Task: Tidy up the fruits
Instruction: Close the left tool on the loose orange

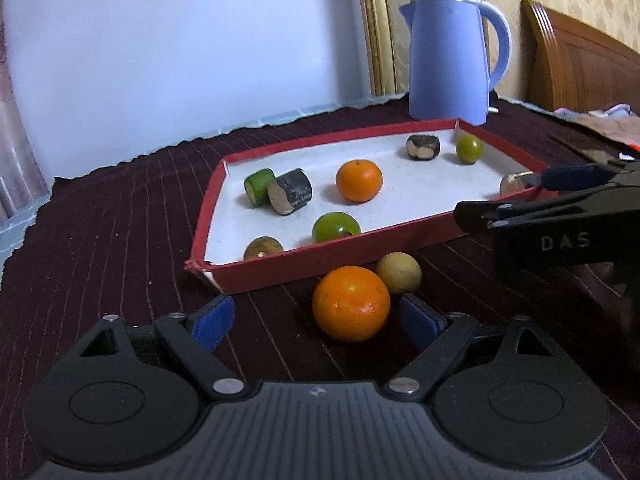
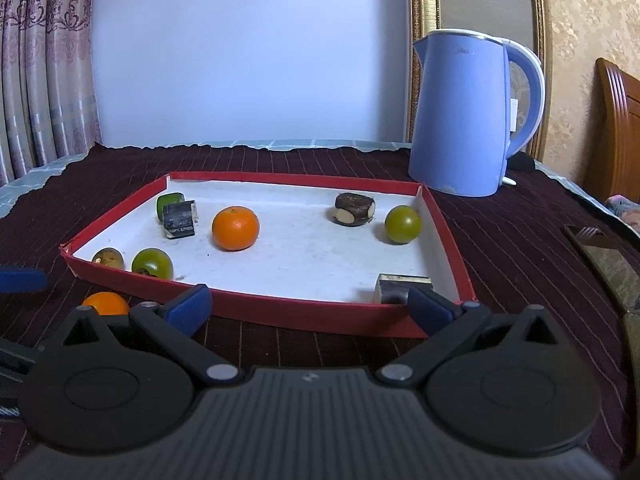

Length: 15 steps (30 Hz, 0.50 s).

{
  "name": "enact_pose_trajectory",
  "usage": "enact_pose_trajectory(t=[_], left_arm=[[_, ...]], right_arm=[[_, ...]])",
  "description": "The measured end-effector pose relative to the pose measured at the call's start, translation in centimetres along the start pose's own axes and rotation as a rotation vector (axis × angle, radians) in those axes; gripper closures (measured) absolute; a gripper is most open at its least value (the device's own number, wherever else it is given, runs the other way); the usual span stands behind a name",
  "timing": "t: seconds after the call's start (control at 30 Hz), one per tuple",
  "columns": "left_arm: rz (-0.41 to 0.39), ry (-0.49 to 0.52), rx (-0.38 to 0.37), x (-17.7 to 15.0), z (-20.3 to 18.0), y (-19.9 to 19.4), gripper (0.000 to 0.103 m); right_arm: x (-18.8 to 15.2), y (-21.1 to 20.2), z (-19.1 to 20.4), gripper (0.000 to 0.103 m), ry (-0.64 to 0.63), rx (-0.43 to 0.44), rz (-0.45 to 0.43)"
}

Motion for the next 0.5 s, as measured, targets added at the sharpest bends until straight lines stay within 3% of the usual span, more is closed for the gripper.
enact_pose_trajectory(t=[0.13,0.23,0.3,0.33,0.5], left_arm=[[0.022,-0.014,-0.006,0.2,-0.1,0.8,0.014],[0.038,-0.031,-0.025,0.2,0.1,1.3,0.032],[0.047,-0.063,-0.086,0.3,0.4,1.3,0.057],[0.047,-0.074,-0.109,0.3,0.5,1.2,0.061],[0.034,-0.099,-0.066,0.1,0.7,0.6,0.062]], right_arm=[[0.0,-0.1,-0.1,0.000,0.006,0.003,-0.002],[0.0,-0.1,-0.1,0.000,0.008,0.002,-0.002],[0.0,0.0,-0.1,0.000,0.006,0.000,-0.001],[0.0,0.0,-0.1,0.000,0.006,0.000,-0.001],[0.0,-0.1,-0.1,0.000,0.013,0.018,-0.005]])
Point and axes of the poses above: each gripper's, at about its wrist camera, not at the fingertips, and y roughly the way its jaws point, z to its left, x to its top, the point moved 1 cm from there along y, roughly the way its jaws point, and after that the axes turned 6 degrees about -y, right-handed, at the moved point
